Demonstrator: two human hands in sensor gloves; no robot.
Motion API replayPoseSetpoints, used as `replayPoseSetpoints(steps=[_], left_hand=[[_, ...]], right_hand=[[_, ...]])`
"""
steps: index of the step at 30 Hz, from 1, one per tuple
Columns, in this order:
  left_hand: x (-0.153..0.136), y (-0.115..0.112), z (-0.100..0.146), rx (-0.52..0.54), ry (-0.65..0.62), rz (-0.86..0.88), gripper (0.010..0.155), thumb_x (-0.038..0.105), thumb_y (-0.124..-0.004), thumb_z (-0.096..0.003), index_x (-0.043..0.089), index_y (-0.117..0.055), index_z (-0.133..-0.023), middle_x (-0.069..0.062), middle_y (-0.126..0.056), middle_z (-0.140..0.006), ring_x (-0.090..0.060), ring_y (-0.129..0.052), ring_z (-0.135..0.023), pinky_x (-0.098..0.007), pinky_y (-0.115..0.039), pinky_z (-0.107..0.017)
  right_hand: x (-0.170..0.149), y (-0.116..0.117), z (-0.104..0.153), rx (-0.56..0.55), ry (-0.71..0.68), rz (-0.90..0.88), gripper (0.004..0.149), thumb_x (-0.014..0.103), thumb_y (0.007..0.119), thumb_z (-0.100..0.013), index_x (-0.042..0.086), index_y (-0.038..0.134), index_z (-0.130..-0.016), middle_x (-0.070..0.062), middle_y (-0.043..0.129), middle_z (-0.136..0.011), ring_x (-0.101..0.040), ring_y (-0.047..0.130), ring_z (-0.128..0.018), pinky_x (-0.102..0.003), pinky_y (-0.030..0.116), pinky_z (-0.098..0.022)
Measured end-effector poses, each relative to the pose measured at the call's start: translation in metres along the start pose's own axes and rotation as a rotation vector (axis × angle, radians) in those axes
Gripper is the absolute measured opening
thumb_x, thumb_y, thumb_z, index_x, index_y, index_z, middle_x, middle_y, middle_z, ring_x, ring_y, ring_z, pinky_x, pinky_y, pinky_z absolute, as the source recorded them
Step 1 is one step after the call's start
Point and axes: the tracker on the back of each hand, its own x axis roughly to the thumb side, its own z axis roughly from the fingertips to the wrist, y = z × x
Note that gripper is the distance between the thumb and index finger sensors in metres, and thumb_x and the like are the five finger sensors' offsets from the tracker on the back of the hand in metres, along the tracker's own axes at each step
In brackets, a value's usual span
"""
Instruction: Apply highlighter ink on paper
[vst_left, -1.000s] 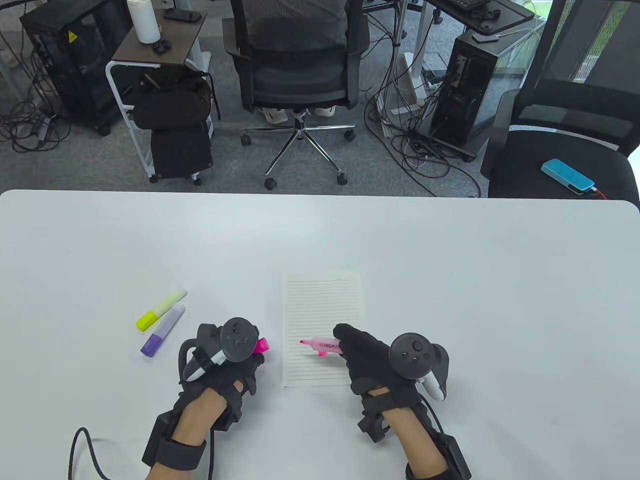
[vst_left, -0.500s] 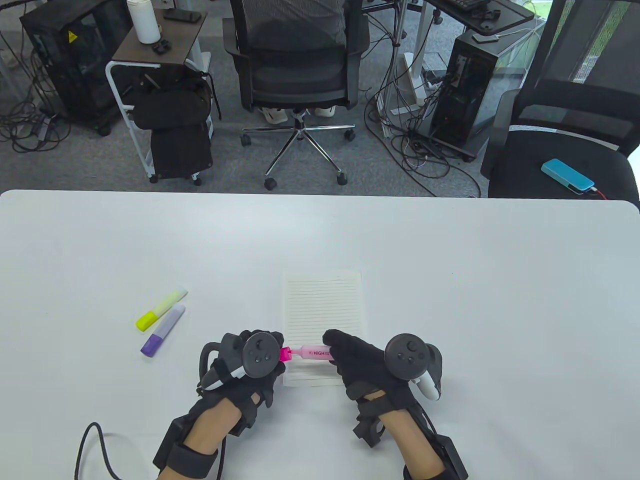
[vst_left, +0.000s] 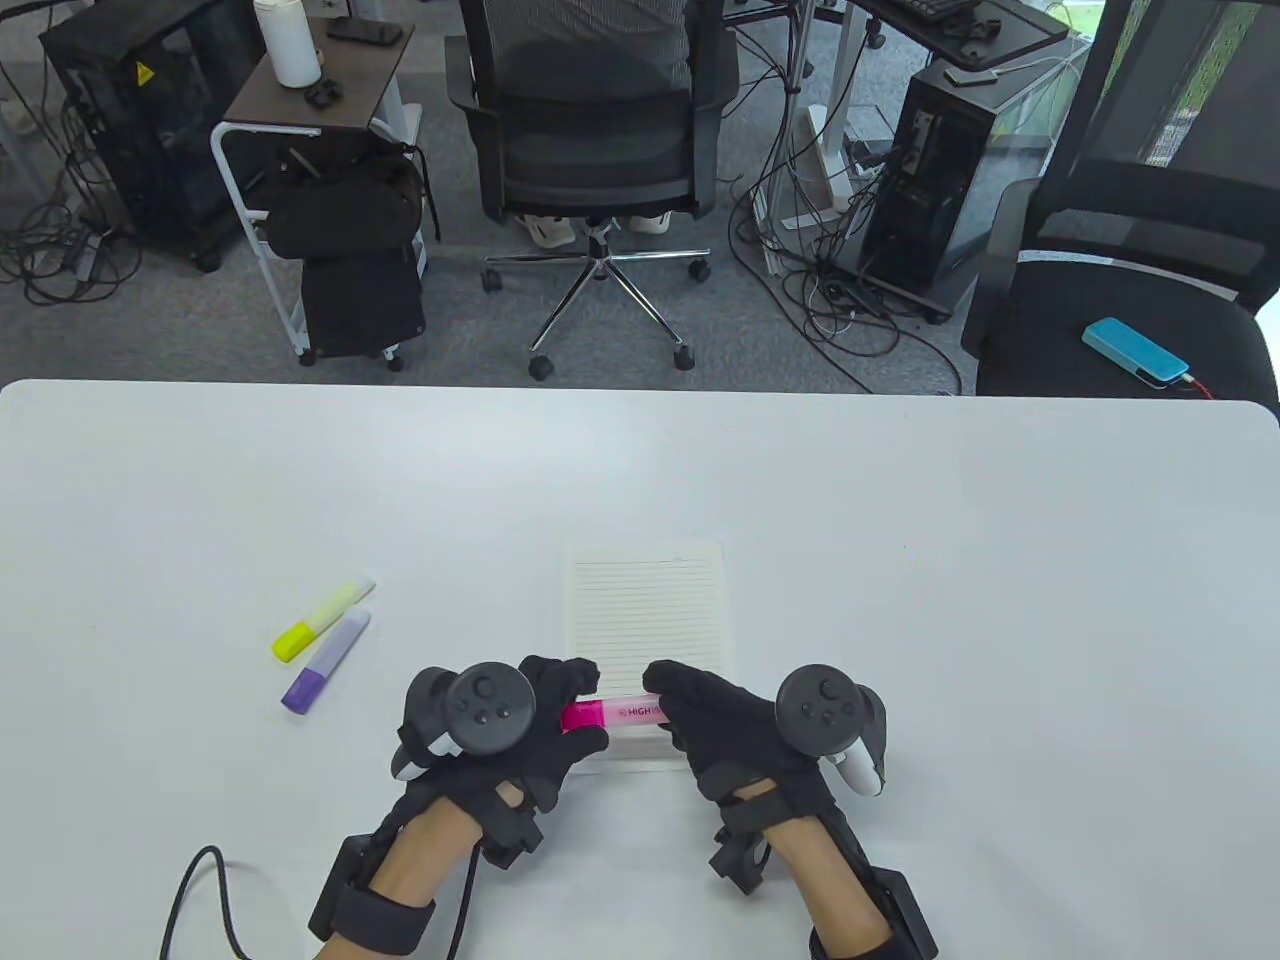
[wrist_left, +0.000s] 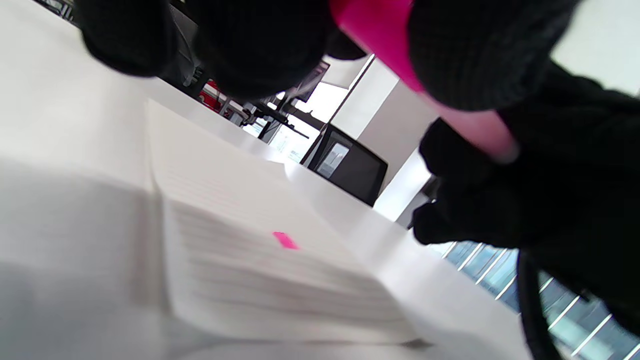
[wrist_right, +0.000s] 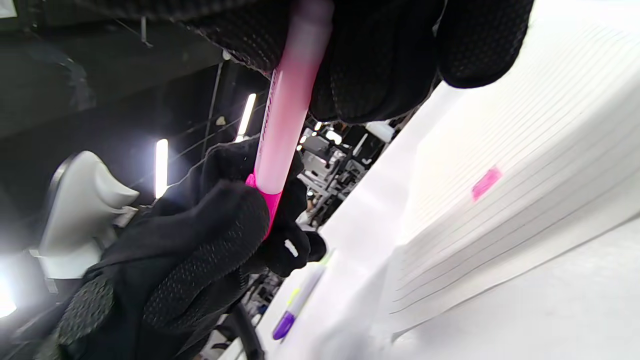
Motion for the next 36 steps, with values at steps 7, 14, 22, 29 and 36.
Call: replayPoseSetpoints(steps=[7,14,22,29,36], left_hand=[[-0.005,-0.005,-0.001,-0.021,0.025,0.237,0.059,0.061,-0.086,-0.0355,0.029,-0.081,-0.084,0.005,-0.088,-0.071,0.002,-0.097,-0.021,-0.039,-0.094,-0.036],[0.000,-0.011,-0.001,-0.023,0.027,0.284,0.052,0.052,-0.085,-0.0360,0.020,-0.088,-0.077,0.001,-0.092,-0.066,0.005,-0.093,-0.006,-0.032,-0.097,-0.022],[0.013,-0.011,0.002,0.043,-0.022,0.265,0.052,0.048,-0.084,-0.0340,0.012,-0.089,-0.071,-0.004,-0.093,-0.059,0.006,-0.089,0.003,-0.027,-0.097,-0.006],[0.017,-0.012,0.003,0.062,-0.011,0.226,0.052,0.050,-0.083,-0.0361,0.014,-0.088,-0.073,-0.003,-0.092,-0.061,0.007,-0.091,-0.002,-0.029,-0.098,-0.014],[0.011,-0.014,0.003,0.084,-0.001,0.188,0.072,0.056,-0.073,-0.0423,0.017,-0.055,-0.100,-0.009,-0.064,-0.096,-0.020,-0.093,-0.066,-0.054,-0.078,-0.055]], right_hand=[[0.005,0.011,-0.003,0.066,-0.082,-0.018,0.041,0.030,0.071,-0.063,0.021,0.069,-0.103,-0.013,0.083,-0.089,-0.037,0.089,-0.062,-0.062,0.067,-0.063],[0.008,0.010,-0.002,0.059,-0.102,0.029,0.041,0.029,0.072,-0.062,0.021,0.071,-0.102,-0.013,0.084,-0.088,-0.037,0.088,-0.061,-0.063,0.066,-0.063],[0.016,0.008,-0.002,0.064,-0.142,0.070,0.041,0.029,0.071,-0.061,0.020,0.072,-0.101,-0.013,0.085,-0.085,-0.037,0.089,-0.057,-0.062,0.067,-0.063],[0.014,0.005,-0.002,0.080,-0.124,0.025,0.041,0.029,0.072,-0.062,0.019,0.071,-0.101,-0.014,0.084,-0.084,-0.037,0.088,-0.056,-0.062,0.066,-0.064],[0.007,-0.014,-0.001,0.042,-0.078,0.104,0.041,0.031,0.073,-0.063,0.018,0.070,-0.102,-0.014,0.084,-0.087,-0.037,0.089,-0.060,-0.062,0.066,-0.063]])
